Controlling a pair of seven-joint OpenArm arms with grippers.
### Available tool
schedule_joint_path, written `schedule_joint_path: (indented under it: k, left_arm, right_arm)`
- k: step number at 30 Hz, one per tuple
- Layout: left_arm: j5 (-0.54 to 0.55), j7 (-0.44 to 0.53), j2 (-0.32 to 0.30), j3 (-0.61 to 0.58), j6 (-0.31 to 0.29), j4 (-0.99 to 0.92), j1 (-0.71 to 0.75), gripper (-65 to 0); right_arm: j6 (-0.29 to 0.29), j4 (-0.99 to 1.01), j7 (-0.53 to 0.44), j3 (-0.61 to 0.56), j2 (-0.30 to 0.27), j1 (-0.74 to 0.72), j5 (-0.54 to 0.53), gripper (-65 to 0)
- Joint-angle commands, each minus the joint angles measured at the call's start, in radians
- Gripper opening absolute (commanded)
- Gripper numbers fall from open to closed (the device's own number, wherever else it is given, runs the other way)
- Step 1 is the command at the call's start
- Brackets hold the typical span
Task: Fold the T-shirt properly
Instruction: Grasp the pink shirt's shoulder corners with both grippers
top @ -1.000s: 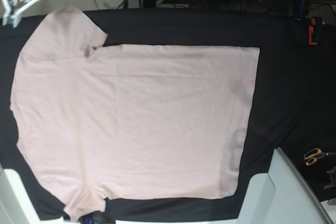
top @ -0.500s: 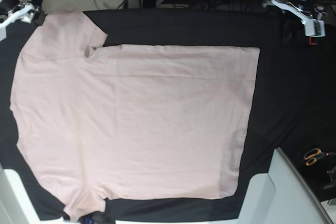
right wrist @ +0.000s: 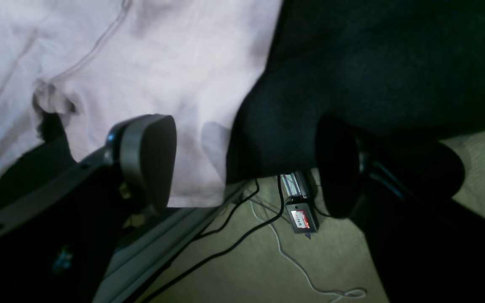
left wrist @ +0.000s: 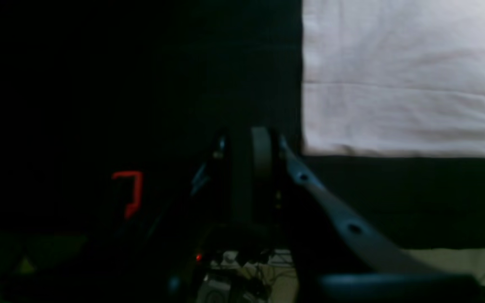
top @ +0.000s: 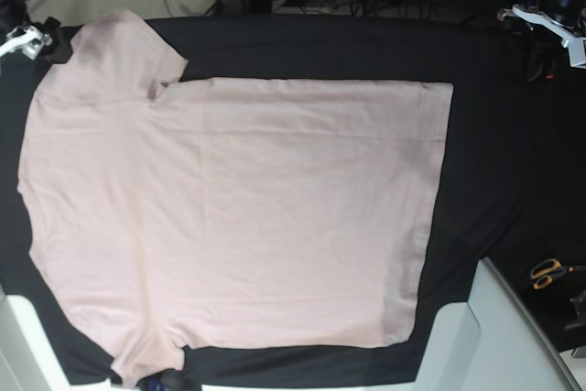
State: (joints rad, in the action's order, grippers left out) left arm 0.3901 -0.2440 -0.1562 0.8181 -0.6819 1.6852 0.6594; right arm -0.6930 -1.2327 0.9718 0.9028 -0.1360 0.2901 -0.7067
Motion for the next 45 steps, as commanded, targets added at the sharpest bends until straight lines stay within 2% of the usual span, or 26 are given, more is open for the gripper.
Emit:
schedule_joint_path:
  k: [1,6,11,15,17,20,21,23,26,27,33,45]
  left_arm:
    - [0.013,0.024,-0.01,0.011,-0.006,0.011,0.01,-55.9]
    - [0.014,0.024,-0.009,0.005,-0.006,0.005,-0.007,-55.9]
    - [0.016,0.022,0.013,0.005,-0.006,-0.026,-0.051,-55.9]
    - [0.019,0.022,0.042,0.002,-0.009,-0.044,-0.072,-55.3]
    - [0.03,0.021,0.062,-0.01,-0.016,-0.053,-0.086,-55.1]
    - [0.139,0.021,0.06,-0.044,-0.016,-0.096,-0.085,-54.6]
    - [0.18,0.021,0.059,-0.055,-0.016,-0.115,-0.083,-52.7]
    - [0.24,0.021,0.039,-0.07,-0.016,-0.158,-0.083,-44.1]
    - [0.27,0.021,0.033,-0.098,-0.016,-0.23,-0.094,-33.7]
    - [0.264,0.021,0.033,-0.101,-0.016,-0.25,-0.106,-32.4]
    - [0.263,0.021,0.031,-0.133,-0.016,-0.406,-0.203,-32.1]
    - [0.263,0.021,0.033,-0.217,-0.016,-0.601,-0.324,-32.1]
  right_arm:
    - [-0.005,-0.008,0.006,-0.026,-0.014,-0.004,-0.004,-16.2]
    - [-0.005,-0.014,0.009,-0.089,0.016,-0.002,-0.006,-17.0]
    - [-0.005,-0.006,0.008,-0.098,0.028,-0.002,-0.004,-31.7]
    - [-0.005,-0.006,0.009,-0.098,0.028,-0.002,-0.001,-39.3]
    - [-0.005,-0.005,0.009,-0.098,0.026,-0.002,0.0,-46.5]
    - [-0.005,-0.005,0.009,-0.098,0.026,-0.002,0.003,-65.0]
    - [-0.005,-0.005,0.009,-0.098,0.026,-0.002,0.003,-65.0]
    - [-0.005,-0.005,0.009,-0.098,0.026,-0.002,0.003,-62.4]
    - [-0.005,-0.005,0.009,-0.098,0.023,-0.001,0.003,-63.8]
    - [-0.005,-0.005,0.009,-0.098,0.022,-0.001,0.003,-64.2]
    - [-0.005,-0.005,0.009,-0.1,0.02,0.001,0.005,-64.4]
    - [-0.005,-0.005,0.009,-0.1,0.019,0.001,0.005,-64.4]
